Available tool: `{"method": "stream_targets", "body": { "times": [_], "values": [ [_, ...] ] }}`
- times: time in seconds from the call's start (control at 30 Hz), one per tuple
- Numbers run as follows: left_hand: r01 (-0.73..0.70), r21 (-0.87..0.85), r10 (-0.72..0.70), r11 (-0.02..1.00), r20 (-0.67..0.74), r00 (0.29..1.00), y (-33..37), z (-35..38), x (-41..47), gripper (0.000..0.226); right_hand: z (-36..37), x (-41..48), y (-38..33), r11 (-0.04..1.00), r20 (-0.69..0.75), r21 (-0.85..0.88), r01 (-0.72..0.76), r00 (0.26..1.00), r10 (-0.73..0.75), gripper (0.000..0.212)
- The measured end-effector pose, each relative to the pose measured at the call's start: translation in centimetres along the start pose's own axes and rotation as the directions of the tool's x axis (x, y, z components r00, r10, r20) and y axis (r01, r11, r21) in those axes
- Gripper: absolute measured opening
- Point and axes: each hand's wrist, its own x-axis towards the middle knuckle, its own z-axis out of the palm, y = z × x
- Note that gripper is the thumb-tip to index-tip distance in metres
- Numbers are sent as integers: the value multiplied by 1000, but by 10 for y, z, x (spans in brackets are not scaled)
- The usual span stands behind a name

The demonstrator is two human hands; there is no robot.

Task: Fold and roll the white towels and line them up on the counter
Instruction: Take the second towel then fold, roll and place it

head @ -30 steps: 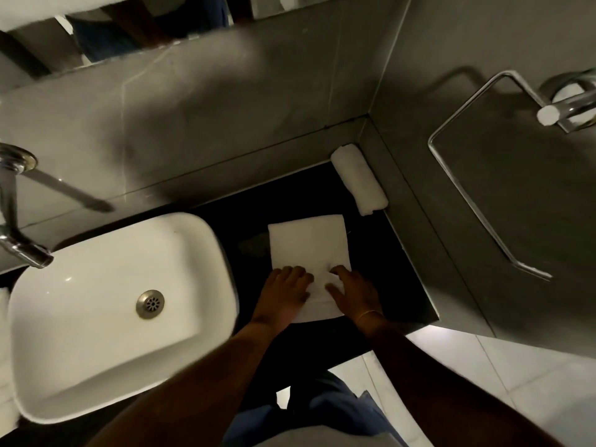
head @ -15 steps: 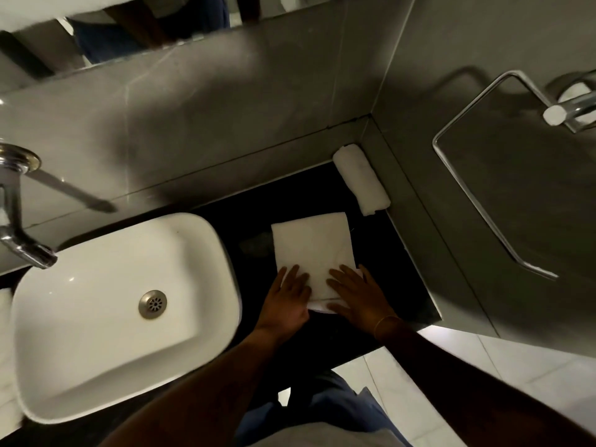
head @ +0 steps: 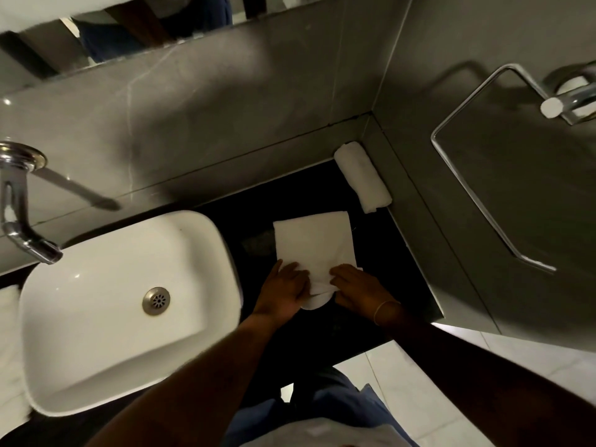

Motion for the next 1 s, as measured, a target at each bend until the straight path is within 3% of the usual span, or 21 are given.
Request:
{"method": "stream_targets", "body": {
  "times": [0.1, 0.17, 0.27, 0.4, 0.53, 0.67, 0.83, 0.9, 1.0],
  "values": [
    [-89, 146, 78, 985, 83, 994, 10, -1, -10, 72, -8, 10, -6, 992, 44, 31, -119, 992, 118, 33],
    [-116, 167, 92, 979, 143, 985, 8, 4, -12, 67, -13, 13, -8, 978, 98, 62, -197, 977, 191, 38],
    [-34, 26, 31, 999, 107, 994, 6, 11, -11, 33, -16, 8, -7, 976, 128, 100, -191, 976, 178, 51],
    [91, -107, -86, 990, 46, 995, 12, 4, -7, 37, -10, 2, -5, 994, 254, -3, -109, 961, 106, 75],
    [107, -64, -104, 992, 47, 993, 11, -5, 5, 58, -11, -2, -9, 984, 163, 52, -172, 973, 161, 62],
    [115, -30, -113, 993, 49, 992, 10, -10, 15, 31, -22, 13, -11, 949, 140, 136, -283, 954, 265, 37],
    [150, -104, -153, 983, -22, 988, 14, -12, 21, 24, -37, 32, -5, 909, 168, 268, -319, 945, 282, 29],
    [150, -64, -152, 987, -35, 988, 16, -14, 23, 19, -37, 35, -4, 918, 159, 270, -292, 953, 257, 32],
    [45, 73, -46, 996, 13, 999, 13, -10, 21, 24, -31, 34, -1, 983, -19, 102, -154, 987, 157, 31]
  ]
}}
